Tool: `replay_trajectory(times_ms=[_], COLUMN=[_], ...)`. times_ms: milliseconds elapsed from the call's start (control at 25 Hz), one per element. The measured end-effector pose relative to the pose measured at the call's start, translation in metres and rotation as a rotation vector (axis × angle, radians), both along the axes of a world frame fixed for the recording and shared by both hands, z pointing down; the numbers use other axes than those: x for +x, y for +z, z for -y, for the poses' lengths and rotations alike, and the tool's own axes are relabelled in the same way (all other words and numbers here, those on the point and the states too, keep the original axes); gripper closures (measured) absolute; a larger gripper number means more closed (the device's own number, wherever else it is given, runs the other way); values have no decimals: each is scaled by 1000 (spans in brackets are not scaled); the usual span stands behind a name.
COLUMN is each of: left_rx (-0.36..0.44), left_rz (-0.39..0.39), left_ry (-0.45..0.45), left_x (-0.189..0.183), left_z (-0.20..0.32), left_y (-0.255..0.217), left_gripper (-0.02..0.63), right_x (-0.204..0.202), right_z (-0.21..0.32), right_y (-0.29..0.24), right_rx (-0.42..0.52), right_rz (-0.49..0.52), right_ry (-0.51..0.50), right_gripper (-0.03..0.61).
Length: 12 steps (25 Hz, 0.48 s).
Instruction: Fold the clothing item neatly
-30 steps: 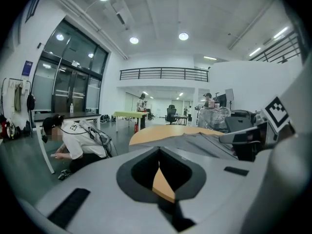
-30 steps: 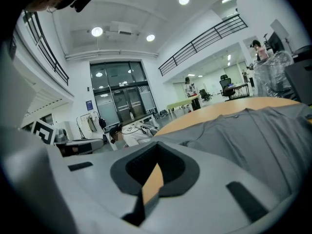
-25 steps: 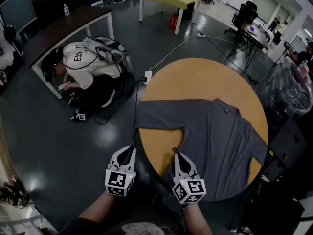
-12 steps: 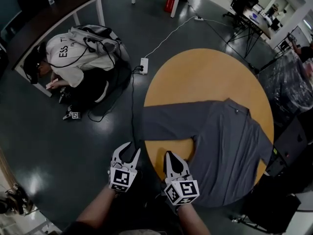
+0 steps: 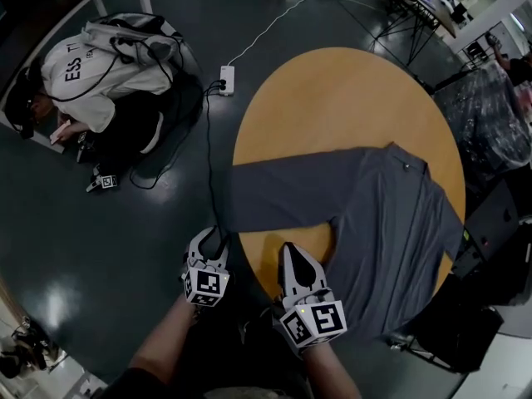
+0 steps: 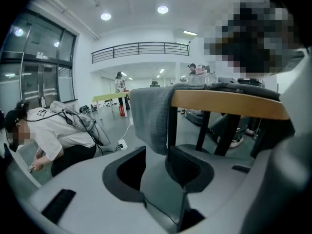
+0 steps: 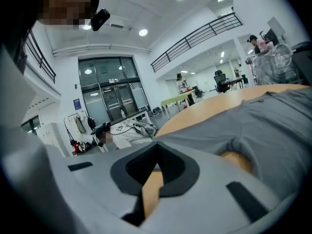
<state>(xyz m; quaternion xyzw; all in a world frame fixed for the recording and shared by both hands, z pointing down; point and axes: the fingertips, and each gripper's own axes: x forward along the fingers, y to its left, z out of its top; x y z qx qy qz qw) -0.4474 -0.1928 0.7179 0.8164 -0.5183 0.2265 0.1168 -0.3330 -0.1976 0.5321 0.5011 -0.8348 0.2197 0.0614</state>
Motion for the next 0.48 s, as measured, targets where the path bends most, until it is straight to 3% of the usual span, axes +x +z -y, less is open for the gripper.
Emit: replay_trajectory(times_ms=[240,360,480], left_rx=[-27,-35,-19], left_rz=[-76,-60,6], left_ry=[-21,-41,-104], left_x=[10,12,0], left_z=[3,12,21], left_y=[6,11,11], left_gripper=[462,462,463], right_x=[0,1,2], right_z=[-7,-9,-11], right_y=[6,10,10], right_rx=[-22,-32,-36], right_rz=[-12,-12,-13], right_ry=[16,24,30], right_gripper=[591,591,591])
